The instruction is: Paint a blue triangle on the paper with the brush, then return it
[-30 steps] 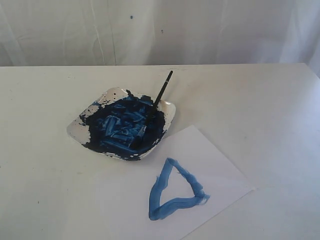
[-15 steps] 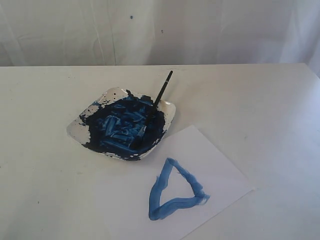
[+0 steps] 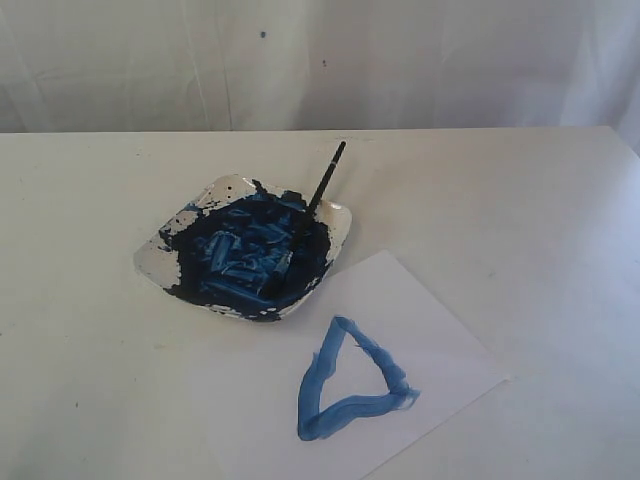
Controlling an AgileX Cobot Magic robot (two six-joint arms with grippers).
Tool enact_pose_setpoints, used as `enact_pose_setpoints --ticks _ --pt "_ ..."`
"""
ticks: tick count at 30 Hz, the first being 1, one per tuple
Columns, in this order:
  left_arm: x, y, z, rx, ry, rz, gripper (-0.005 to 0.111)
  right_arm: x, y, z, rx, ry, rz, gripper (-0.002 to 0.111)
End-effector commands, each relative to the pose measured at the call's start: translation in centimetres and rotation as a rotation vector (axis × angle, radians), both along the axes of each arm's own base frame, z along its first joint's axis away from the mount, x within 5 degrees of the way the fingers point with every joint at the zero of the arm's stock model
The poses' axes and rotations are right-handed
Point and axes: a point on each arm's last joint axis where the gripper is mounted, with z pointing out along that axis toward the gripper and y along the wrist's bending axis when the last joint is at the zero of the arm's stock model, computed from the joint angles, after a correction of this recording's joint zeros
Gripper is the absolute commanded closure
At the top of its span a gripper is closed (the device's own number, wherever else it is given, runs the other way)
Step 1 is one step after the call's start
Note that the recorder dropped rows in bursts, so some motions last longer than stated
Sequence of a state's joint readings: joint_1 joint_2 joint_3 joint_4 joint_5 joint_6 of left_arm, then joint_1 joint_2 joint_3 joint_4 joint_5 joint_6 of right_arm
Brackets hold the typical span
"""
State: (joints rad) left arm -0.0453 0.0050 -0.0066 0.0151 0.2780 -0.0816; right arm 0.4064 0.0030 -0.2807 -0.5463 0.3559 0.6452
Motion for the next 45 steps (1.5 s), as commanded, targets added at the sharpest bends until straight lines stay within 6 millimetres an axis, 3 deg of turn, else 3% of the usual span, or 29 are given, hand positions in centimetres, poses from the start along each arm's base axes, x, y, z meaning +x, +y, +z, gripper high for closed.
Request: enact_pose_setpoints --ticks 1,15,20,22,31,38,45 --pt "0.0 0.0 -0.1 0.004 -0.007 -0.007 0.107 0.0 0.0 -0.1 0.002 -0.003 0.003 0.108" --pt "0.0 0.0 -0.1 0.004 -0.007 -0.007 0.107 0.0 0.0 -0.1 0.002 -0.003 0.003 0.108" --pt "0.0 0.0 -0.1 0.004 -0.007 -0.007 0.107 0.0 -0.3 -0.1 -0.080 -0.023 -0.054 0.108" --pt "0.0 0.0 -0.1 0.004 -0.007 -0.007 0.107 0.0 -0.4 -0.3 0.010 0.010 -0.106 0.108" --pt "0.0 0.0 -0.1 0.004 -0.007 -0.007 0.107 1.0 -0.8 -4.2 0.133 0.122 -0.315 0.108" --pt "0.0 0.0 -0.1 0.004 -0.007 -0.007 0.107 1.4 -0.6 -6.0 0.113 0.148 -0.303 0.108" --pt "0.0 0.0 -0.1 0.004 -0.007 -0.007 0.107 1.9 0.0 -8.3 -0.020 0.172 -0.227 0.108"
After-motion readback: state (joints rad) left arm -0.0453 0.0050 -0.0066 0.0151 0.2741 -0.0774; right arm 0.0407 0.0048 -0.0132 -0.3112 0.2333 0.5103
